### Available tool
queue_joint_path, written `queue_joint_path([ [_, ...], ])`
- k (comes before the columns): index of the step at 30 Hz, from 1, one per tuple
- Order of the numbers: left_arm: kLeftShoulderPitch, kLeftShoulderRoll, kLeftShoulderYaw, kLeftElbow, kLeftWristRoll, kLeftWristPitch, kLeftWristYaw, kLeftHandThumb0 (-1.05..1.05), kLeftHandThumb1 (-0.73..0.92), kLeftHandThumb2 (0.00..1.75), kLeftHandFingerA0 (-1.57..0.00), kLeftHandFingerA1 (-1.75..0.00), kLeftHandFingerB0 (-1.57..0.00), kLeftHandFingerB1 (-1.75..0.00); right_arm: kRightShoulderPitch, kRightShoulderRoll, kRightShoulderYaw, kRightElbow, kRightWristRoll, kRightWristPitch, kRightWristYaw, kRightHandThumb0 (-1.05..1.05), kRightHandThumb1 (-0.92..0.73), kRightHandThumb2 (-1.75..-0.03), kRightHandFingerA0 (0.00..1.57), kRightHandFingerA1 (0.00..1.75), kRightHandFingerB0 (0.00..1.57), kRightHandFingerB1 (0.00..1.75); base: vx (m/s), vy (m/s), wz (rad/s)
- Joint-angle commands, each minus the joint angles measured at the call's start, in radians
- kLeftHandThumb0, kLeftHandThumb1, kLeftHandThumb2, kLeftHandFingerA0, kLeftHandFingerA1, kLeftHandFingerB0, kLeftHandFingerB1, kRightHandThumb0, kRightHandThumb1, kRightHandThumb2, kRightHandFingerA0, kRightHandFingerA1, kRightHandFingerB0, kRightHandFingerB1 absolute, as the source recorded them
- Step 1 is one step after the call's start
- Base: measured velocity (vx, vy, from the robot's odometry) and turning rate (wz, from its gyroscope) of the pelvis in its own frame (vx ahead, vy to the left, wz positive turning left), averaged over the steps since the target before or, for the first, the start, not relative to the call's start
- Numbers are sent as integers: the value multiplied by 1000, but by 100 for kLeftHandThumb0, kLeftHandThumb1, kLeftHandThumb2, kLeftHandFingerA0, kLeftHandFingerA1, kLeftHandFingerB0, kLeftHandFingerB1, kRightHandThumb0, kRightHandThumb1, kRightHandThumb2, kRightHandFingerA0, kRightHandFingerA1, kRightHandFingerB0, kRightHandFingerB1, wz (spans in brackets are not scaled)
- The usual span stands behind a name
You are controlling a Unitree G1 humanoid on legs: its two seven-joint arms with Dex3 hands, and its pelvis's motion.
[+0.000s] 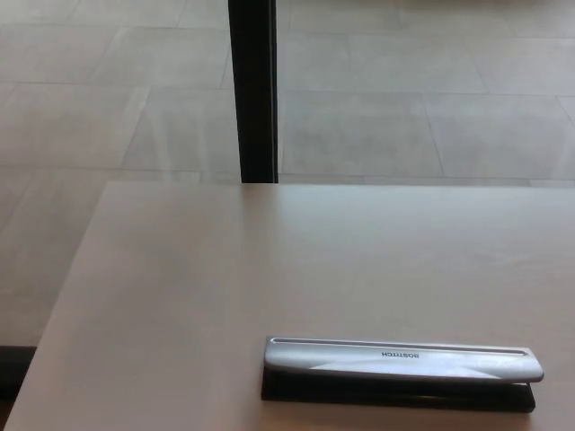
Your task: A hole pucnch is kept on the middle on the desk infront of the robot and the robot uses both its hands as fists to press on it and use it
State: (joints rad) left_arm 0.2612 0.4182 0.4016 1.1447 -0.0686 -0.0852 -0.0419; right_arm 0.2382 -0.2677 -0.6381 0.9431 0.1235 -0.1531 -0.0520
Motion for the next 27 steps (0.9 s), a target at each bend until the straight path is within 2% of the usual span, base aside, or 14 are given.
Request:
queue_joint_path([
  [1,-85,42,270,-1,-270,77,36,-45,31,101,-96,-87,-66,-79,-116,-120,-239,43,246,19,-104,-49,-70,-61,83,73,61,53,0,0,0],
  [3,-105,65,296,-34,-261,79,61,-49,40,103,-106,-92,-48,-73,-173,-184,-306,48,287,41,-129,-46,-69,-60,91,82,51,52,0,0,0],
  [7,-138,104,332,-91,-243,86,63,-53,40,104,-107,-94,-68,-81,-235,-263,-358,60,297,40,-101,-49,-72,-61,77,82,42,46,0,0,0],
  [8,-209,137,379,-162,-274,109,111,-58,44,79,-117,-91,-75,-73,-299,-348,-377,43,294,78,-142,-48,-76,-62,87,80,48,45,0,0,0],
  [10,-244,153,396,-208,-274,82,98,-65,34,94,-110,-99,-89,-85,-348,-395,-400,37,305,97,-158,-45,-76,-63,90,84,52,47,0,0,0],
  [13,-340,191,412,-285,-264,110,143,-70,50,75,-121,-112,-105,-64,-423,-445,-429,-21,331,108,-139,-30,-55,-109,103,115,70,75,0,0,0],
  [17,-514,167,461,-470,-326,63,178,-74,37,97,-128,-140,-125,-78,-548,-475,-424,-108,307,46,-192,-21,-53,-116,107,163,88,105,0,0,0],
  [18,-597,100,453,-624,-327,-1,268,-96,35,102,-132,-130,-129,-95,-604,-478,-421,-160,324,53,-191,-31,-56,-120,133,139,87,107,0,0,0],
  [21,-690,32,396,-887,-291,95,377,-80,43,93,-129,-123,-102,-88,-634,-430,-396,-330,342,91,-170,-35,-61,-106,109,175,77,124,0,0,0],
  [22,-734,-3,347,-997,-277,126,403,-55,49,89,-109,-158,-97,-113,-635,-381,-374,-453,364,115,-168,-46,-57,-93,125,173,79,114,0,0,0],
  [24,-787,-57,262,-1119,-234,124,412,-47,48,104,-128,-136,-84,-103,-634,-315,-327,-611,389,131,-156,-43,-53,-97,130,166,84,111,0,0,0],
  [25,-820,-100,233,-1167,-243,137,425,-34,60,84,-103,-175,-73,-134,-637,-284,-303,-684,409,147,-153,-48,-54,-110,128,138,86,105,0,0,0],
  [26,-820,-101,234,-1169,-242,138,425,-34,60,84,-103,-175,-73,-134,-637,-283,-304,-685,409,148,-153,-48,-54,-110,128,138,86,105,0,0,0],
  [27,-827,-129,212,-1204,-245,129,410,-27,65,83,-99,-175,-70,-137,-629,-256,-283,-744,411,158,-160,-42,-53,-98,110,175,83,119,0,0,0],
])
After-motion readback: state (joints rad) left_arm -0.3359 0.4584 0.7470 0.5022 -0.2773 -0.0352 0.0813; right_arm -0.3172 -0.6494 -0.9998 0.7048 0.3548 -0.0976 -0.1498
